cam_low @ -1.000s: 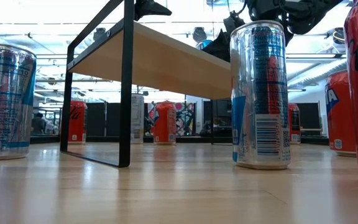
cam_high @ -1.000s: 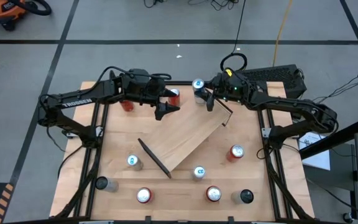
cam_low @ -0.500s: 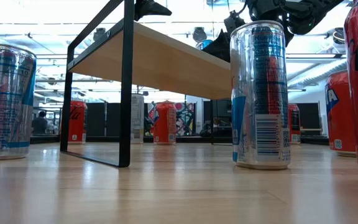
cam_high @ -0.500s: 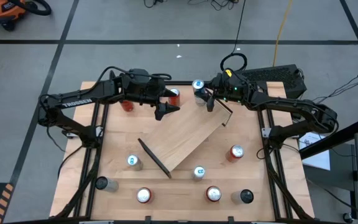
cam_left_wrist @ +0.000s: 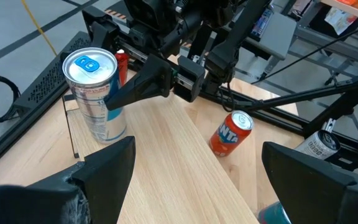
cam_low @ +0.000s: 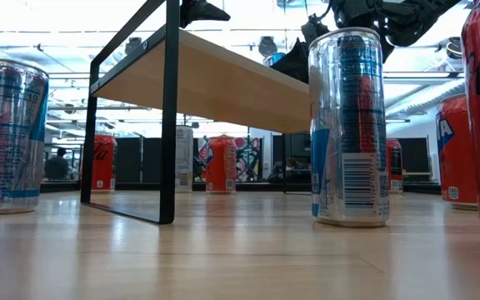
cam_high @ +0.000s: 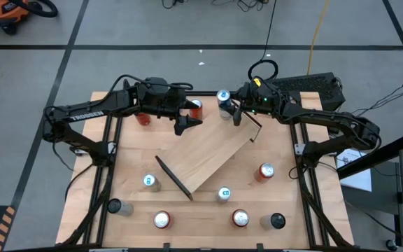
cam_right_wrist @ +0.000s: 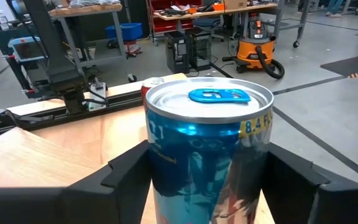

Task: Place canned beverage on shelf
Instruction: Put the top blue soda can on the shelf, then put the left blue soda can on the shelf

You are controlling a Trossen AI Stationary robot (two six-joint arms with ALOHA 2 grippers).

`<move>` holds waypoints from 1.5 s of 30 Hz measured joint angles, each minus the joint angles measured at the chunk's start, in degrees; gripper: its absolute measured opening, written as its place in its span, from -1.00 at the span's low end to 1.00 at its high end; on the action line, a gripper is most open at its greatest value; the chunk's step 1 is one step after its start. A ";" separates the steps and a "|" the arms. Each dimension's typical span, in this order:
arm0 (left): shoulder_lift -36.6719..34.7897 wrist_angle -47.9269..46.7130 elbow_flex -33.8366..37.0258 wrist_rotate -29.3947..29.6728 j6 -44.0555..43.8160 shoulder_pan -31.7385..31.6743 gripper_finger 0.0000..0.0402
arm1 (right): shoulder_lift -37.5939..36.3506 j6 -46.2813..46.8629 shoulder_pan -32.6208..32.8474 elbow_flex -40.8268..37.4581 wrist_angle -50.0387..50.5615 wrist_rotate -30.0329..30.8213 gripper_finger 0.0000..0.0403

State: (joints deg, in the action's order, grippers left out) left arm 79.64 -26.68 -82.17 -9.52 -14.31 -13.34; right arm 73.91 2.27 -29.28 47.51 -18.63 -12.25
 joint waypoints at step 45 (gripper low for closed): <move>0.00 -0.72 0.00 -0.05 0.04 0.00 0.75 | -18.85 9.93 0.67 -0.07 6.72 2.01 0.44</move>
State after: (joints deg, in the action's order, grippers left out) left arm 79.64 -27.39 -82.17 -9.56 -14.26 -13.34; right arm 55.06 12.20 -28.61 47.44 -11.91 -10.24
